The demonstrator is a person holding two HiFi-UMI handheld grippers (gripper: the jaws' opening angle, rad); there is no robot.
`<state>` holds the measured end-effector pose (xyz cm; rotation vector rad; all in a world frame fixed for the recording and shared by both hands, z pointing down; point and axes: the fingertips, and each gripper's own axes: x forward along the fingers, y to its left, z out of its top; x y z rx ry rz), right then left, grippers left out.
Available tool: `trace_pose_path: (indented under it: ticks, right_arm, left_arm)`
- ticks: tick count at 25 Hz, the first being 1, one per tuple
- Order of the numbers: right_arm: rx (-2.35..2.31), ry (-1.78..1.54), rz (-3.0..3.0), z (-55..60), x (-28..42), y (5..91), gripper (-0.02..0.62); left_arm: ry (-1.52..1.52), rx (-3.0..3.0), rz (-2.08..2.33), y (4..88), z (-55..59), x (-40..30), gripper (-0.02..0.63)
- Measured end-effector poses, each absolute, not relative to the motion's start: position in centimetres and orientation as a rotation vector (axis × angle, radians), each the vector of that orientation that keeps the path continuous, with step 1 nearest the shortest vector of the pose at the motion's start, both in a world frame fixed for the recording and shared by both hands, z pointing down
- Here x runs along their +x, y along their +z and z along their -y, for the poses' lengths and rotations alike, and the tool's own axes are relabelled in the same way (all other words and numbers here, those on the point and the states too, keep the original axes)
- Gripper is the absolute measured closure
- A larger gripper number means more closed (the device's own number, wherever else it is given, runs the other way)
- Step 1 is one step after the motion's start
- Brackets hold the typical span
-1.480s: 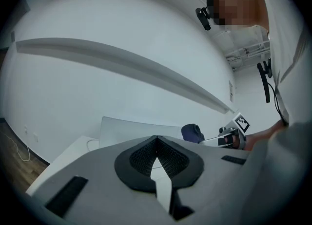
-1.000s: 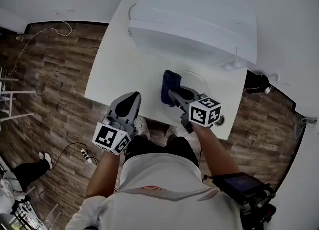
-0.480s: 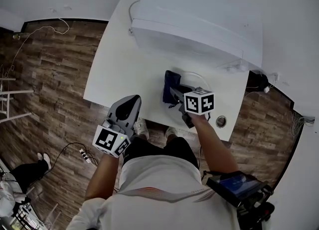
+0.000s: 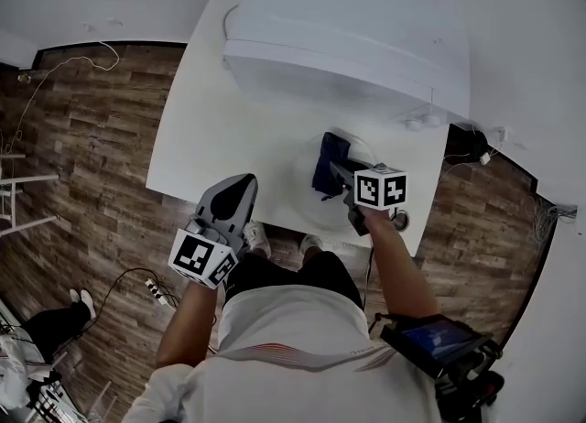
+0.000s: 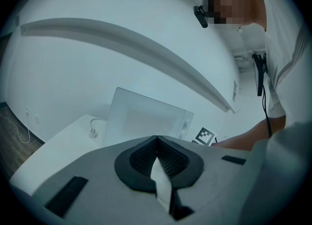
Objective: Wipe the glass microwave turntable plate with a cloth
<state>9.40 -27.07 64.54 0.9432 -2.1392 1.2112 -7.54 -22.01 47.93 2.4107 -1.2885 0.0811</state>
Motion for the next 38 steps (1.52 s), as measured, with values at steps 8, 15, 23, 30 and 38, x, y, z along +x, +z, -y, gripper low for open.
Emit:
trace_pose_path:
  ticks: [8,15,23,30,38]
  right_arm:
    - [1.074,1.206,2.079,28.0,16.7,64.3,0.534]
    - [1.108,1.105,2.009,27.5,22.4,64.7,0.534]
    - [1.113,0.988,1.997,27.1,24.5,64.4,0.534]
    - [1.121,0.953,2.353,27.0,19.8,54.8,0.534]
    - [1.08,0.879,2.715,24.7,12.8,45.0,0.534]
  left_arm:
    - [0.112,2.432,1.227,48.5,22.5,-4.5,0.595]
    - [0.13,2.438,1.196,49.1,23.0,-2.6,0.595]
    - [0.147,2.437,1.177,49.6,23.3,-0.9,0.595]
    - [0.138,2.441,1.183,49.5,22.9,-1.0,0.595]
    - [0.126,2.432,1.192,49.1,22.3,-2.5,0.595]
